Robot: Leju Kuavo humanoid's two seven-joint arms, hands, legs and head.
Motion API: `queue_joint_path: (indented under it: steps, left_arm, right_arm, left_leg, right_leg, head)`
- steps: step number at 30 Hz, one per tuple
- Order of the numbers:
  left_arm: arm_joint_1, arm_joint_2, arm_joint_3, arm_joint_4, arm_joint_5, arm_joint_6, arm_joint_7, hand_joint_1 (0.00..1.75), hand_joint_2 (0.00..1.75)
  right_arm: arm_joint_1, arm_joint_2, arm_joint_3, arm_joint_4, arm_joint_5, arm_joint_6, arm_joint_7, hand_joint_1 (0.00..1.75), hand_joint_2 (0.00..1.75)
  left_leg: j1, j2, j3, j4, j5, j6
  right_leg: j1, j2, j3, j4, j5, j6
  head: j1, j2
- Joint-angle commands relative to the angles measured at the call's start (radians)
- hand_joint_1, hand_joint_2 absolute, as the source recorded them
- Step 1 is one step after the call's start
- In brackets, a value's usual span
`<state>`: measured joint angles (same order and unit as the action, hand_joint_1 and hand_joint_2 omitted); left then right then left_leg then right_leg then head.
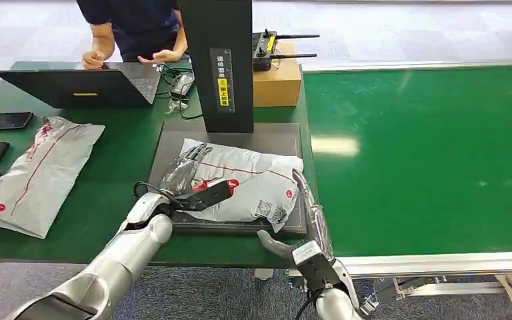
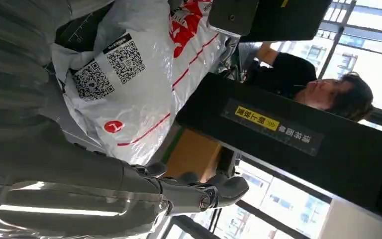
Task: Moved the parcel from conveyor to table for the left to box.
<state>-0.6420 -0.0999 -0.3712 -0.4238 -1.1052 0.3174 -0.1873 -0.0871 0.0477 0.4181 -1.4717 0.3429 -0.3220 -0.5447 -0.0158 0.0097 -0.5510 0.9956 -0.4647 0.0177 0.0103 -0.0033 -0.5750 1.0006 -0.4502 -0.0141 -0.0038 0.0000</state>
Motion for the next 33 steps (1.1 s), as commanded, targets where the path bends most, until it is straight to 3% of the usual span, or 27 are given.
queue_joint_path:
  steps: [1,2,3,21,33]
  left_arm:
    - [-0.015,0.005,-0.017,0.099,-0.02,-0.022,0.013,0.0,1.75]
    - [-0.017,0.005,-0.017,0.1,-0.021,-0.024,0.011,0.66,1.75]
    - [-0.02,0.003,-0.017,0.1,-0.021,-0.027,0.011,1.75,1.75]
    - [-0.037,0.001,0.021,0.099,-0.03,-0.019,-0.023,1.75,1.75]
    - [-0.045,0.004,0.201,0.024,0.178,-0.008,-0.223,1.75,1.75]
  right_arm:
    - [-0.034,0.007,0.008,0.063,-0.004,0.001,0.001,0.0,1.75]
    - [-0.033,0.007,0.008,0.063,-0.004,0.001,0.001,0.0,1.75]
    - [-0.03,0.005,0.008,0.063,-0.004,0.001,0.001,0.0,1.75]
    - [-0.018,0.016,-0.018,0.038,0.0,-0.015,-0.005,0.0,1.75]
    - [0.01,0.006,-0.026,0.025,-0.004,-0.046,-0.017,0.0,1.75]
  left_leg:
    - [0.001,0.001,0.002,-0.003,0.001,-0.003]
    - [0.001,0.001,0.002,-0.002,0.001,-0.003]
    - [0.001,0.001,0.002,-0.001,0.0,-0.002]
    - [0.001,0.0,0.002,-0.002,0.002,-0.003]
    - [0.001,-0.001,0.0,-0.001,0.002,-0.003]
  right_leg:
    - [0.0,0.003,0.001,-0.003,0.002,0.002]
    - [0.0,0.002,0.002,-0.002,0.001,0.002]
    - [0.0,0.001,0.002,-0.001,0.001,0.001]
    - [0.0,0.001,0.002,-0.002,0.001,0.001]
    - [0.001,0.0,0.0,-0.001,0.001,0.001]
  head:
    - [0.0,0.0]
    - [0.0,0.0]
    - [0.0,0.0]
    - [0.0,0.0]
    - [0.0,0.0]
